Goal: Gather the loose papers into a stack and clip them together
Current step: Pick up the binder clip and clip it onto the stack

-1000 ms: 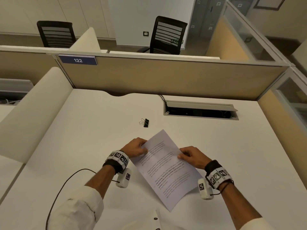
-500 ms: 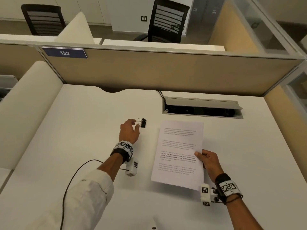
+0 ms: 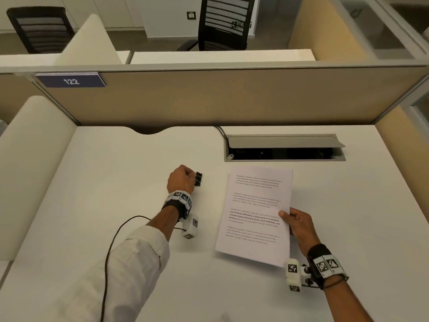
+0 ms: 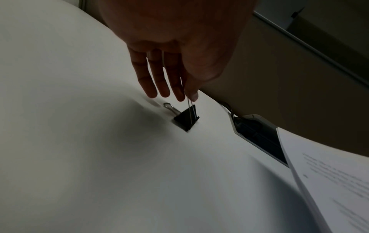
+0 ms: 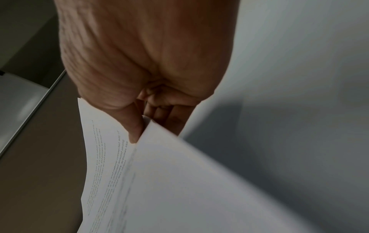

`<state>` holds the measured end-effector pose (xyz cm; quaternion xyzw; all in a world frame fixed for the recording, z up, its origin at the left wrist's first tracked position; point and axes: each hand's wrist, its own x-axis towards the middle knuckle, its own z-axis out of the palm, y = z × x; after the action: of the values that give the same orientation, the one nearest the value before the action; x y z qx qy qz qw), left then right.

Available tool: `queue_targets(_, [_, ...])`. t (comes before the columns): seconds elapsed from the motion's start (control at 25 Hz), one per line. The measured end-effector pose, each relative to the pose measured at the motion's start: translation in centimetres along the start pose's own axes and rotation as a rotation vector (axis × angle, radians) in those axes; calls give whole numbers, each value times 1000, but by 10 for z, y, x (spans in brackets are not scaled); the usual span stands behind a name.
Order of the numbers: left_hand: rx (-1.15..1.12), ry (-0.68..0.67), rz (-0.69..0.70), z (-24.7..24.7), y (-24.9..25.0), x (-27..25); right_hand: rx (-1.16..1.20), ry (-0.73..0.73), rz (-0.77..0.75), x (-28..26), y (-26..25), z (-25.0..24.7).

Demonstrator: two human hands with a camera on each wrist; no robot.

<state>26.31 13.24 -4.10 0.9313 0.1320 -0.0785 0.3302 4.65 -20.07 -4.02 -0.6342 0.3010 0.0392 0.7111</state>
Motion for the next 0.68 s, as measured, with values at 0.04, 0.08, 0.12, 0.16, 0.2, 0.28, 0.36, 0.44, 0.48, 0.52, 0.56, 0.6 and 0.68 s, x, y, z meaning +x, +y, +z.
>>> queue_targets(0.04, [9,-9,9,0,-2,-1,4,2,2,0,0,1])
queue_targets(0.08, [22,-13,19,-1,-3,-2,5,4,2,-2,-1,2])
queue_targets(0.12, [35,-8,25,-3,-4,-3,5,3,3,-3,-1,3])
queue_targets(0.16, [47,1,24,-4,-6,-5,9,1,3,-5,-1,4])
queue_targets(0.2, [56,8,23,-3,-8,-6,14,-1,2,-8,-1,4])
queue_targets(0.28, [79,11,7,-3,-12,-10,23,1,4,-13,-1,4])
queue_targets(0.36, [103,16,-12,-4,-15,-14,29,5,0,-17,-1,4])
queue_targets(0.44, [116,37,-13,-6,-18,-20,34,11,-5,-20,0,2])
queue_targets(0.48, [123,46,-13,-7,-19,-24,35,13,-7,-22,0,1])
queue_targets(0.52, [135,49,-12,-7,-21,-27,36,15,-10,-24,1,0])
queue_targets(0.56, [147,40,-11,-9,-23,-31,38,17,-14,-26,1,-1])
queue_targets(0.6, [155,28,-9,-11,-24,-33,39,18,-17,-28,1,-1])
queue_targets(0.68, [131,2,-9,-14,-27,-39,37,14,-22,-33,1,-2])
